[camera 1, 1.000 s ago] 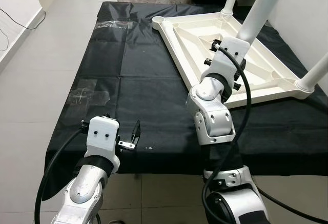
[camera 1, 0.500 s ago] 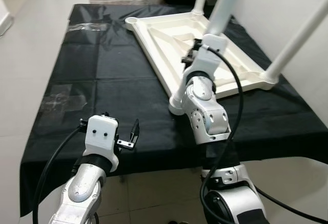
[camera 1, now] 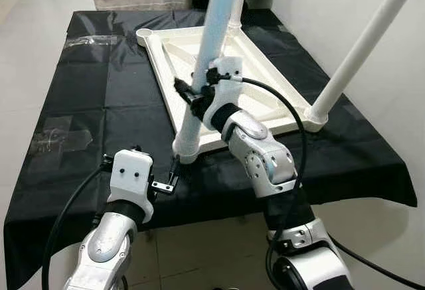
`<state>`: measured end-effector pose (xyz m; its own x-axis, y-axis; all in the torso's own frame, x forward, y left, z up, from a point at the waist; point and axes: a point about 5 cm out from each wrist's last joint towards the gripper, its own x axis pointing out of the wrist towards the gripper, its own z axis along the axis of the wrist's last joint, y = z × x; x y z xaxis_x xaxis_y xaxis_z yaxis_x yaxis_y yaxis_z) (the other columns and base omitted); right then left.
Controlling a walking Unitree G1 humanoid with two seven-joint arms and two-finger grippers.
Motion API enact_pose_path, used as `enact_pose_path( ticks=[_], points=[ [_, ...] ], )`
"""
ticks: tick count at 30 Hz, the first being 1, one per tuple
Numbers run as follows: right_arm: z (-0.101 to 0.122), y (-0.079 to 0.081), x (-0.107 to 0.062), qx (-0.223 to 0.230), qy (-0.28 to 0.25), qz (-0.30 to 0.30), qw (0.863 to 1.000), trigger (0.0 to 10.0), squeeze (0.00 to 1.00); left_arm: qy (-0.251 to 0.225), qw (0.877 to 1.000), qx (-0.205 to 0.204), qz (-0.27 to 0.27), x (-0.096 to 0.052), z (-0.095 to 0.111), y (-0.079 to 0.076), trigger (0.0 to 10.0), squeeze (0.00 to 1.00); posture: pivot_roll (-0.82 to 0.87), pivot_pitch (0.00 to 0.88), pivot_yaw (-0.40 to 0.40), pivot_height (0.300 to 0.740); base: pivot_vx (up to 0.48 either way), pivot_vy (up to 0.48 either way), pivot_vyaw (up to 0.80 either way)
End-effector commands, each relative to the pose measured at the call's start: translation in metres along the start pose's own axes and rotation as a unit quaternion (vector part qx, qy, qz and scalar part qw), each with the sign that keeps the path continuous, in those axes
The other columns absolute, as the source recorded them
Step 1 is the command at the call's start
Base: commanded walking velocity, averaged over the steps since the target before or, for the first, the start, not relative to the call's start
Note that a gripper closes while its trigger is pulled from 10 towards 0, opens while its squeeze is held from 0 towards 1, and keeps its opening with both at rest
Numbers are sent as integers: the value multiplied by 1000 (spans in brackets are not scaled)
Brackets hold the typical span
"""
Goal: Building children table
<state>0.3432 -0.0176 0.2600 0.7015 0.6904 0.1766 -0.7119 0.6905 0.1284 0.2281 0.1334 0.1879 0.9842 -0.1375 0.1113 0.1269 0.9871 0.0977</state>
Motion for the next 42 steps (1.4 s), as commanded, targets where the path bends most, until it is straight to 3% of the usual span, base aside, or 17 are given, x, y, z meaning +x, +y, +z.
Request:
enact_pose_path(
  ticks=[1,10,15,24,28,38,41,42],
  points=[
    [-33,17,2,43,78,68,994,10000,0,9,1000,1,-3,-1,-5,-1,10000,0,98,181,-105,740,0,0,0],
    [-19,7,-1,3,60,162,985,10000,0,9,1000,0,-4,-2,-4,-3,10000,0,102,176,-112,740,0,0,0],
    [-11,5,-4,-16,47,223,973,10000,0,8,1000,-1,-4,-2,-4,-3,10000,0,102,172,-109,740,0,0,0],
    [-23,9,-13,-75,70,269,958,10000,0,8,1000,0,-6,-3,-4,-4,10000,0,101,172,-108,740,0,0,0],
    [-35,5,-12,-107,102,258,955,10000,0,9,1000,-1,-7,-3,-4,-4,10000,0,101,174,-107,740,0,0,0],
    [-48,4,-5,-85,142,208,964,10000,0,9,1000,-1,-5,-3,-4,-4,10000,0,102,178,-109,740,0,0,0],
    [-56,-12,0,-44,150,99,983,10000,0,9,1000,0,-3,-3,-4,-3,10000,0,102,184,-111,740,0,0,0],
    [-56,-12,0,-44,150,99,983,10000,0,9,1000,0,-3,-3,-4,-3,10000,0,102,184,-111,740,0,0,0]
  ],
)
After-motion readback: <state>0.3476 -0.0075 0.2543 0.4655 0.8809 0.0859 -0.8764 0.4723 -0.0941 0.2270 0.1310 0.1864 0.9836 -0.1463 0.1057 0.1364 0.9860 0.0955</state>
